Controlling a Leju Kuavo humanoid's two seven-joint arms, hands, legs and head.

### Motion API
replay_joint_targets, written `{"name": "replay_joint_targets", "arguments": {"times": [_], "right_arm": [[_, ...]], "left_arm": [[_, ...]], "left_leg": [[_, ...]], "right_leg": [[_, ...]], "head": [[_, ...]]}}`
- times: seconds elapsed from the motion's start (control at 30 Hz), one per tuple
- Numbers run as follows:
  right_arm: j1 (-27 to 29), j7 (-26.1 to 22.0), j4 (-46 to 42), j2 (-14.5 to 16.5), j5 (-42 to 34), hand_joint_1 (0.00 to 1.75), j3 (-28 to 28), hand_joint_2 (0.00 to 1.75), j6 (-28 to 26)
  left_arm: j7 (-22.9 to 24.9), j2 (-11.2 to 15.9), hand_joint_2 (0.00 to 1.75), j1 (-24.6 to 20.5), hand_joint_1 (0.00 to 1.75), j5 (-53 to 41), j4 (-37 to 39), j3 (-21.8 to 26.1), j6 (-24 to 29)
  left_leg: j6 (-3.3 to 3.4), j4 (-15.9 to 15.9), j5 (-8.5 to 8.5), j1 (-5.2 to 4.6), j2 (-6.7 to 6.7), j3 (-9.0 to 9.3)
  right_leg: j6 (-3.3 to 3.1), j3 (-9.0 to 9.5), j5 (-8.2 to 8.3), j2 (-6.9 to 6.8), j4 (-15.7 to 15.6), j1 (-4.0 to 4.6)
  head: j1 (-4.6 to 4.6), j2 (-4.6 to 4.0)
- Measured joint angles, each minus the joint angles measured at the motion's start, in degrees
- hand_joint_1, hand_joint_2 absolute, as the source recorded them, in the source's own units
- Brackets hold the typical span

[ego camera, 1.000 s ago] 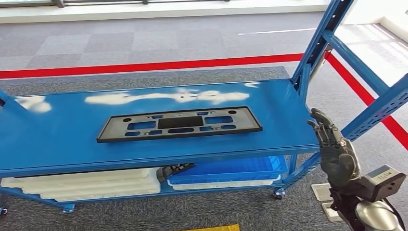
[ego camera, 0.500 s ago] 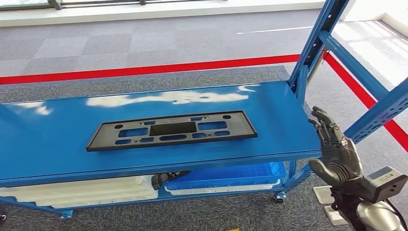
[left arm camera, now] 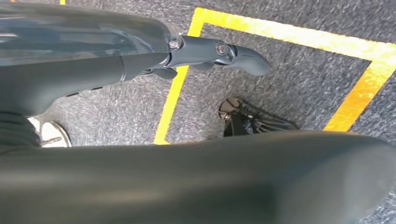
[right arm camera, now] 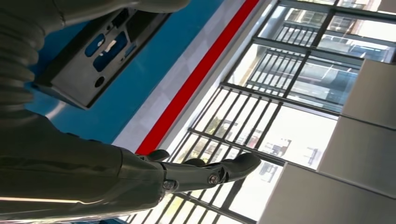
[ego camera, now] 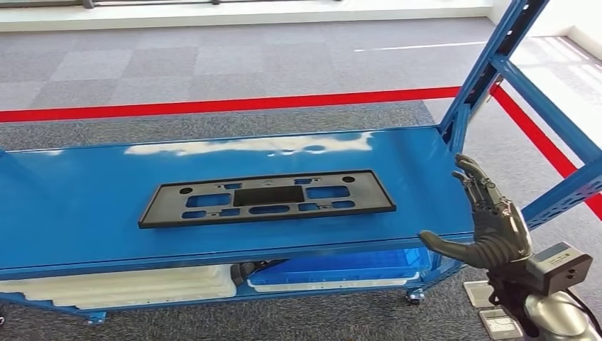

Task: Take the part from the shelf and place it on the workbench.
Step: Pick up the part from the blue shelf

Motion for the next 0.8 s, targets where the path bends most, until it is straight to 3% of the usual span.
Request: {"name": "replay_joint_targets", "arguments": {"times": [0.1, 0.13, 0.27, 0.53, 0.8], "right_arm": [[-0.44, 0.43, 0.4, -0.19, 0.88, 0.0, 0.29, 0.0, 0.16], [-0.7, 0.6, 0.56, -0.25, 1.4, 0.0, 0.43, 0.0, 0.19], [-2.16, 1.94, 1.63, -0.49, 5.01, 0.0, 1.02, 1.75, -0.9], [-4.19, 5.55, 3.87, -0.53, 13.26, 0.0, 4.05, 1.75, -3.98], [-13.09, 9.68, 11.93, -0.08, 24.01, 0.0, 13.44, 1.75, -3.37]], "left_arm": [[0.05, 0.23, 0.0, 0.0, 0.0, 0.03, 0.0, 0.0, 0.1], [0.08, 0.24, 0.0, -0.01, 0.0, 0.03, 0.0, 0.0, 0.11], [0.15, 0.24, 0.0, -0.14, 0.0, 0.0, 0.0, 0.0, 0.12], [0.99, 0.22, 0.0, -0.15, 0.0, -0.83, 0.0, 0.0, 0.58], [2.37, 0.4, 0.0, -0.15, 0.0, -1.86, 0.0, -0.04, 1.17]], "left_leg": [[-0.11, 0.39, -0.45, -0.36, -0.07, -0.02], [-0.11, 0.23, -0.43, -0.36, -0.05, 0.12], [-0.24, -0.25, -0.34, -0.27, -0.05, 0.43], [-0.78, -0.41, -0.34, -0.2, -0.04, 0.43], [-0.92, -0.4, -0.33, -0.26, -0.04, 0.5]], "right_leg": [[-1.49, 0.58, -0.4, 0.08, -1.29, 0.16], [-1.54, 0.58, -0.4, 0.14, -1.31, 0.21], [-1.87, 0.65, -0.61, 0.16, -1.31, 0.36], [-2.04, 0.68, -0.72, 0.15, -1.26, 0.55], [-2.05, 0.89, -0.67, 0.15, -1.37, 0.48]], "head": [[-0.01, 0.0], [-0.02, 0.0], [0.0, 0.0], [0.0, 0.0], [0.0, 0.0]]}}
